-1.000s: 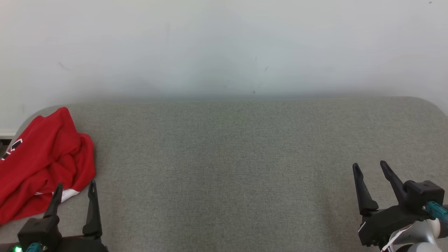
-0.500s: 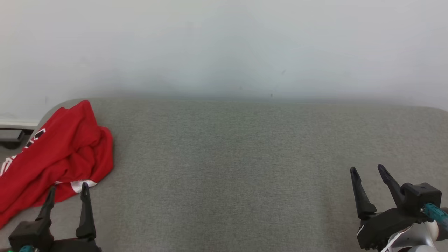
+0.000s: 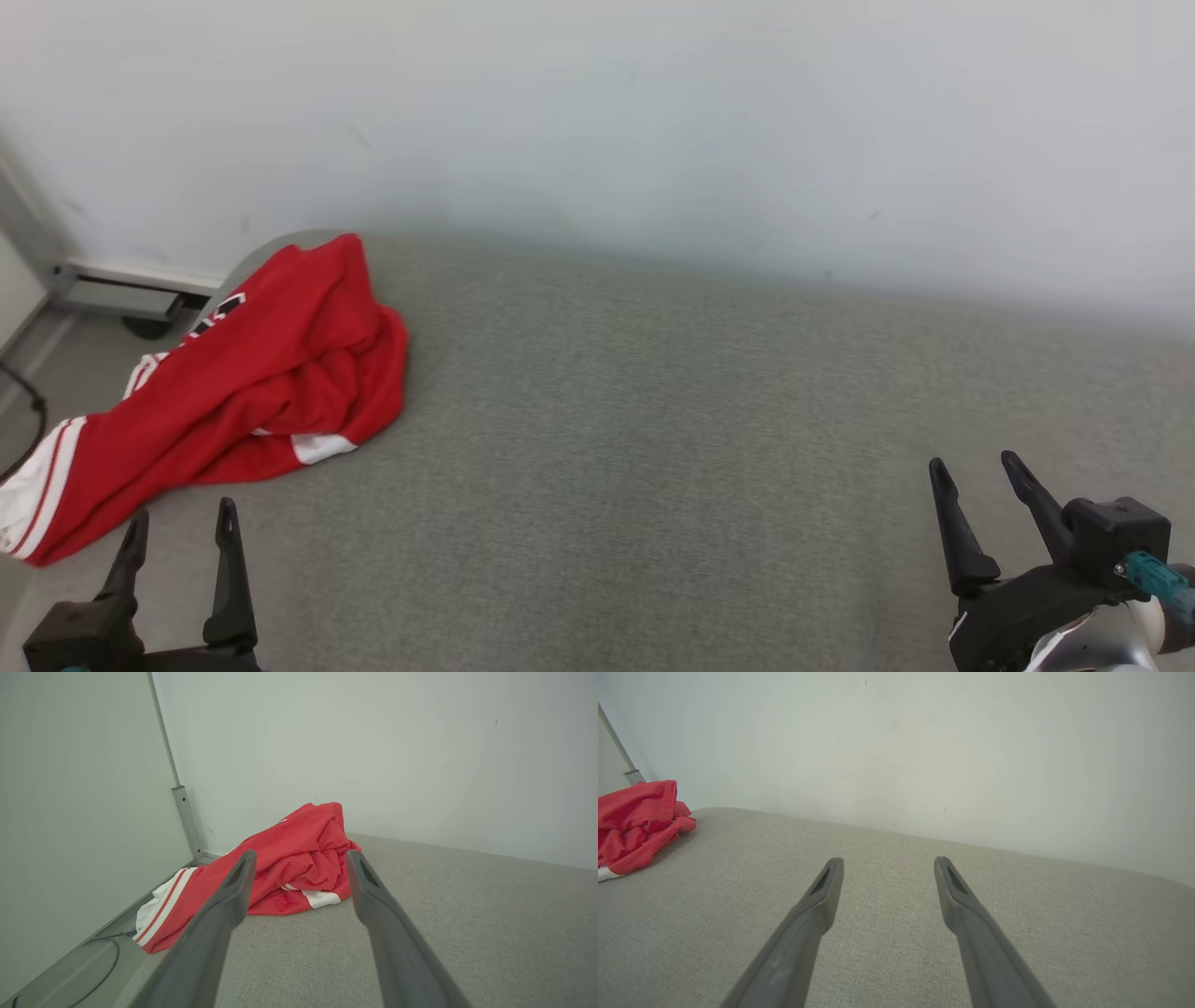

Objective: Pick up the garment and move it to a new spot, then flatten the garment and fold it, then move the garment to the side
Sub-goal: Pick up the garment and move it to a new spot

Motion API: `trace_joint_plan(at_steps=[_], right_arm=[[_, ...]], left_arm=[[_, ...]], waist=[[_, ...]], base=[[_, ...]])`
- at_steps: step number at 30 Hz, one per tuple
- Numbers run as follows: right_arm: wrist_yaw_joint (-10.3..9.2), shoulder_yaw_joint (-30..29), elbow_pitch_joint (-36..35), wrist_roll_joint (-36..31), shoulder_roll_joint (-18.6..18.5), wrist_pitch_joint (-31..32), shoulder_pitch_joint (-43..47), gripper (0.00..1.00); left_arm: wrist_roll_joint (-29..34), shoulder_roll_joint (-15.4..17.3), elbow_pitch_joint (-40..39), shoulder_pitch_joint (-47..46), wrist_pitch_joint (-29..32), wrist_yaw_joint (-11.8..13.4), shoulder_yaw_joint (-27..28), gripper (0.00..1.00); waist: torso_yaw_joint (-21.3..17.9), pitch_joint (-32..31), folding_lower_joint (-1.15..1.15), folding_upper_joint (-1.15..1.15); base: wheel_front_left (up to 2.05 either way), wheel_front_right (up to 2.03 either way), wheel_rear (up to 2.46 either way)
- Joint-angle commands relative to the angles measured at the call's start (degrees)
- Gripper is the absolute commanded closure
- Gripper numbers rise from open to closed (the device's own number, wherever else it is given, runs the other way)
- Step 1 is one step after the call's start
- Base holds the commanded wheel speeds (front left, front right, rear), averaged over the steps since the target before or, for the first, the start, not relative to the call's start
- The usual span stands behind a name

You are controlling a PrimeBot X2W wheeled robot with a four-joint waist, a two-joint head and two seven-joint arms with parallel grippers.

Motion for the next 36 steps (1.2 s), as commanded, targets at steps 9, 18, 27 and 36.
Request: trace_joint_plan(at_steps=[9,18,27,36], right_arm=[[0.00,0.6,0.2,1.3,-0.1,-0.2,0.2,0.00],[0.00,1.4,1.1,1.9,-0.1,-0.7,-0.1,0.00],[-0.01,1.6,1.5,2.2,-0.1,-1.0,0.2,0.00],[0.00,2.5,1.5,2.1,-0.1,-0.8,-0.8,0.00]], left_arm=[[-0.1,0.7,-0.4,0.5,0.2,0.2,-0.3,0.00],[-0.5,1.5,-1.0,1.0,0.5,0.8,0.3,0.00],[-0.9,1.7,-1.6,1.3,0.2,1.3,0.5,0.00],[-3.9,1.0,-1.8,-0.6,-0.7,0.5,1.6,0.00]], waist=[[7.6,-0.1,0.00,0.00],[11.1,-0.4,0.00,0.00],[13.1,-0.4,0.00,0.00],[12.1,0.7,0.00,0.00]], base=[[0.00,0.00,0.00],[0.00,0.00,0.00],[0.00,0.00,0.00],[0.00,0.00,0.00]])
